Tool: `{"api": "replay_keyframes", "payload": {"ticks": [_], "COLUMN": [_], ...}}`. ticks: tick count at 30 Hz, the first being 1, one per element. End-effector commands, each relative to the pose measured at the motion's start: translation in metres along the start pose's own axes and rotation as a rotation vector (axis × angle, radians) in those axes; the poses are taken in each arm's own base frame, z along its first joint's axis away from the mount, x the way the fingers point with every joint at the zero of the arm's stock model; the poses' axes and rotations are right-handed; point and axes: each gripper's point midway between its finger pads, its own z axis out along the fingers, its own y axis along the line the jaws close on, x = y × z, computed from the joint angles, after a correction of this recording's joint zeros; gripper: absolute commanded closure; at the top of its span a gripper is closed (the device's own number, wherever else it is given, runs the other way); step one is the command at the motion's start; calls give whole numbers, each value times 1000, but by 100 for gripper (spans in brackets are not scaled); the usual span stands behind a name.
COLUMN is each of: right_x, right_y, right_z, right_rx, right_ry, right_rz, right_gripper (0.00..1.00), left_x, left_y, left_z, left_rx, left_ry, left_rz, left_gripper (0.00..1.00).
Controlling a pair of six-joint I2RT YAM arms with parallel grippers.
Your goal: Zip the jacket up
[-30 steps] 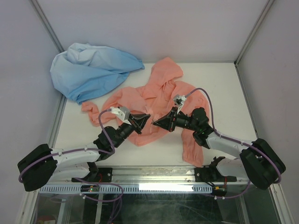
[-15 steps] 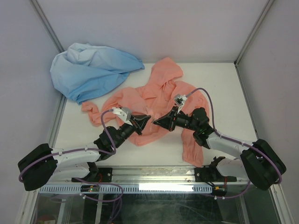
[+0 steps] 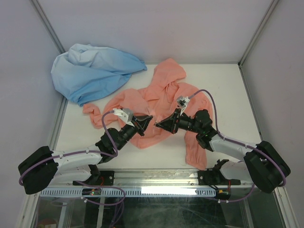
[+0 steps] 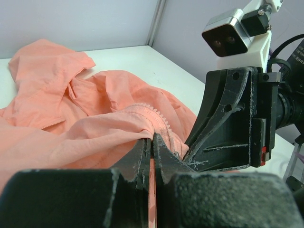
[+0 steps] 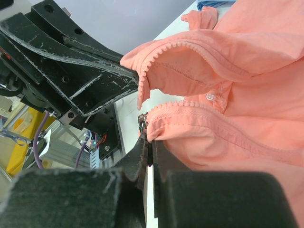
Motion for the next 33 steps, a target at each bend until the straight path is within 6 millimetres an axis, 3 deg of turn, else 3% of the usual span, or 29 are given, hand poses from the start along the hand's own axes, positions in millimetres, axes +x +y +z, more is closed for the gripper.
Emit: {"api": "replay_keyframes", "payload": {"ticks": [1,33], "right_x": [-15,-28], "right_y": [15,12], "right_z": [5,3], "right_rx": [-61,-4], "right_ry": [-41,-99], "right_rz": [-46,-21], "right_gripper": [100,100], "left_x": [-33,-19], "left_y": [-12,-10], "left_z": [9,6], "left_rx": [23,6], "left_ry": [-100,-45], "left_rz": [-8,32], "left_gripper": [100,100]}}
